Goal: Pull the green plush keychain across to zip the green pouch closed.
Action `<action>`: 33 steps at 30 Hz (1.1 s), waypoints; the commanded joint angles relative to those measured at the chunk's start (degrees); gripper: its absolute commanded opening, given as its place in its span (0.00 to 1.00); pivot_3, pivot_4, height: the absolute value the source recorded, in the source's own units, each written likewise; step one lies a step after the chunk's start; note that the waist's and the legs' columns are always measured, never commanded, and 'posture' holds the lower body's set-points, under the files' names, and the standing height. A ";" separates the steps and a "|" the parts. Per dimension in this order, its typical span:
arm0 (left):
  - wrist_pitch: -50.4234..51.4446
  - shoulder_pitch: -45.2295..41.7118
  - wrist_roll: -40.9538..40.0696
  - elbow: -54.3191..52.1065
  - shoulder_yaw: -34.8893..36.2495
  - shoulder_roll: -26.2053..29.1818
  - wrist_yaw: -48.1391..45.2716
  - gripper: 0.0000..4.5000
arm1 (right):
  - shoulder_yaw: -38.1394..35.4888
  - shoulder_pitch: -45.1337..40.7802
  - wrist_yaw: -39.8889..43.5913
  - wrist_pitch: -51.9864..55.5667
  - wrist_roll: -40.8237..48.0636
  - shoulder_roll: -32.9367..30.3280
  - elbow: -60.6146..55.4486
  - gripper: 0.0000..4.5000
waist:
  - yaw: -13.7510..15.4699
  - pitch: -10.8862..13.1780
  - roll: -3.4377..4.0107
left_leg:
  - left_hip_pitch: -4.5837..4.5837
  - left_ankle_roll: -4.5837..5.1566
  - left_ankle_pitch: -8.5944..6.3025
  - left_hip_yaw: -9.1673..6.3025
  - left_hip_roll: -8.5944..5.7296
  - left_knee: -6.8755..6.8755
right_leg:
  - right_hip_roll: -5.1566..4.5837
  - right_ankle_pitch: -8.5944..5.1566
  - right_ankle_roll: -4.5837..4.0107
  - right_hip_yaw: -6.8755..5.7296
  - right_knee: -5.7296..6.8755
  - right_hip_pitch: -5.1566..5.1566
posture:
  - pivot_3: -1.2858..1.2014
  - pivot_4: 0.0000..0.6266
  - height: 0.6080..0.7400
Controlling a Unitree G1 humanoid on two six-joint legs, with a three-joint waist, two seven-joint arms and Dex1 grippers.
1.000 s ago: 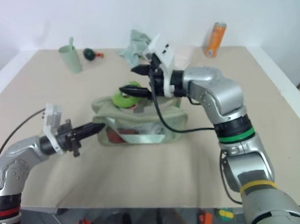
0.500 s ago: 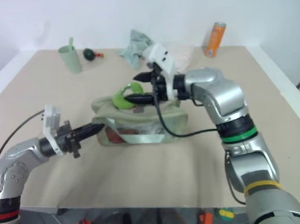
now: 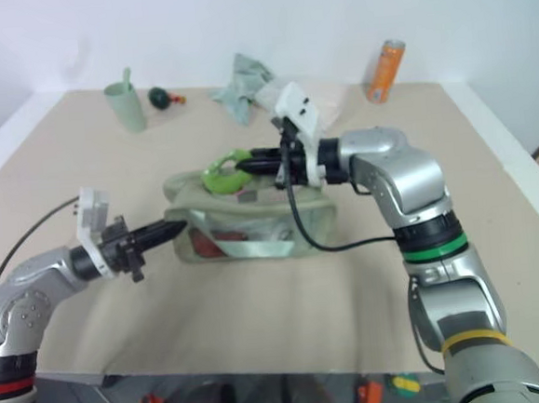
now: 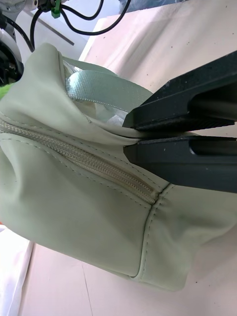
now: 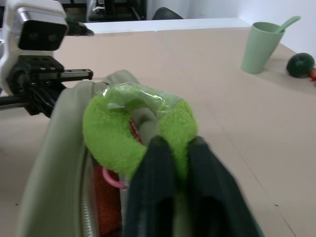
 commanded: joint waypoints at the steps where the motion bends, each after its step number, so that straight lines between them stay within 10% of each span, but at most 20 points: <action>1: 0.20 0.05 0.40 -0.01 -1.12 0.17 0.08 0.00 | -1.79 0.14 0.54 -0.58 0.30 -0.48 -1.79 0.01 | 0.00 0.00 0.00 | 0.00 0.00 0.00 0.00 0.00 0.00 | 0.00 0.00 0.00 0.00 0.00 0.00 | 0.52 0.24 1.00; 17: -1.61 -1.95 1.80 3.39 -3.01 -0.94 -0.48 0.00 | -8.57 -0.54 -3.26 -2.89 -3.88 -10.10 2.49 0.01 | 0.17 0.01 0.01 | -0.04 0.06 0.03 0.01 -0.22 0.00 | -0.24 -0.02 0.03 0.00 -0.02 0.03 | 0.52 0.24 1.00; 33: -2.99 -4.40 2.83 7.22 -3.98 -1.05 -2.40 0.00 | -13.11 19.23 -6.49 -6.36 -13.17 -29.20 3.34 0.01 | 0.20 0.01 0.07 | 0.00 0.49 0.08 0.10 -0.64 -0.01 | -0.80 -0.13 0.36 -0.12 -0.04 0.21 | 0.52 0.24 1.00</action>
